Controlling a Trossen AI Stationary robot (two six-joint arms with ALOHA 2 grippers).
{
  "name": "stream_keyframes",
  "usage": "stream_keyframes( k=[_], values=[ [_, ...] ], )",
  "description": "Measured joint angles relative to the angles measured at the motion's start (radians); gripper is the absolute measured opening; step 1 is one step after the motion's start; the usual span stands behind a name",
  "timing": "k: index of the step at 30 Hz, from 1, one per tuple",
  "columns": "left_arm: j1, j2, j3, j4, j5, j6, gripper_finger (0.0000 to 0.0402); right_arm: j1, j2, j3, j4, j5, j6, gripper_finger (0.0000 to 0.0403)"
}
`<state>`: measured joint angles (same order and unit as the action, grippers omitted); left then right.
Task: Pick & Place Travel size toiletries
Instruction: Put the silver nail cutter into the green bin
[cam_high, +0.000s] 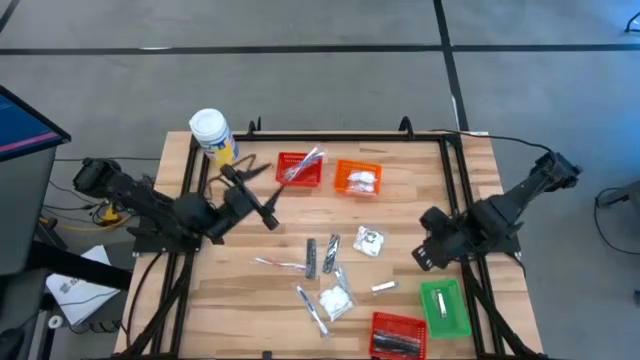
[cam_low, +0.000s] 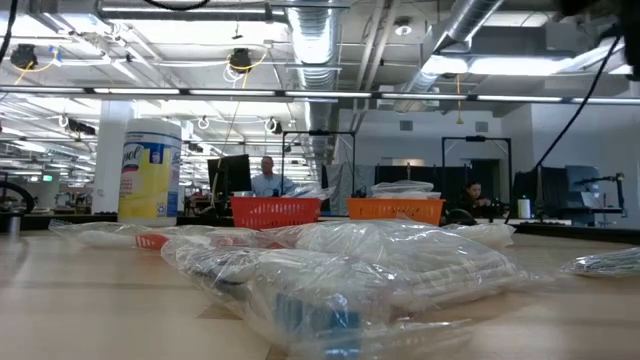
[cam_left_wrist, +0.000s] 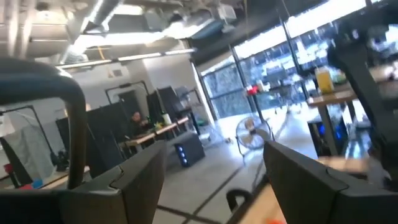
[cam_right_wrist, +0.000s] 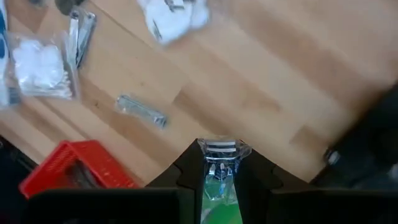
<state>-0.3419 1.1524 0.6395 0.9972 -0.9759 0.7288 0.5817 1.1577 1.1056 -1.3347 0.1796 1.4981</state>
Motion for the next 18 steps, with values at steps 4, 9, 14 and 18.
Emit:
stream_keyframes(
  k=[4,9,14,18],
  values=[
    [-0.015,-0.071,-0.022,0.000,-0.017,-0.032,0.0260,0.101,0.042,0.000,0.008,-0.048,0.210,0.0056],
    [-0.038,-0.108,-0.074,-0.012,0.006,-0.053,0.0260,0.233,0.155,0.000,0.025,-0.150,0.442,0.0056],
    [-0.076,-0.138,-0.077,-0.007,0.043,-0.063,0.0260,0.308,0.266,0.000,0.118,-0.181,0.578,0.0056],
    [-0.120,-0.139,-0.076,-0.007,0.078,-0.064,0.0260,0.325,0.339,0.000,0.216,-0.233,0.598,0.0056]
  ],
)
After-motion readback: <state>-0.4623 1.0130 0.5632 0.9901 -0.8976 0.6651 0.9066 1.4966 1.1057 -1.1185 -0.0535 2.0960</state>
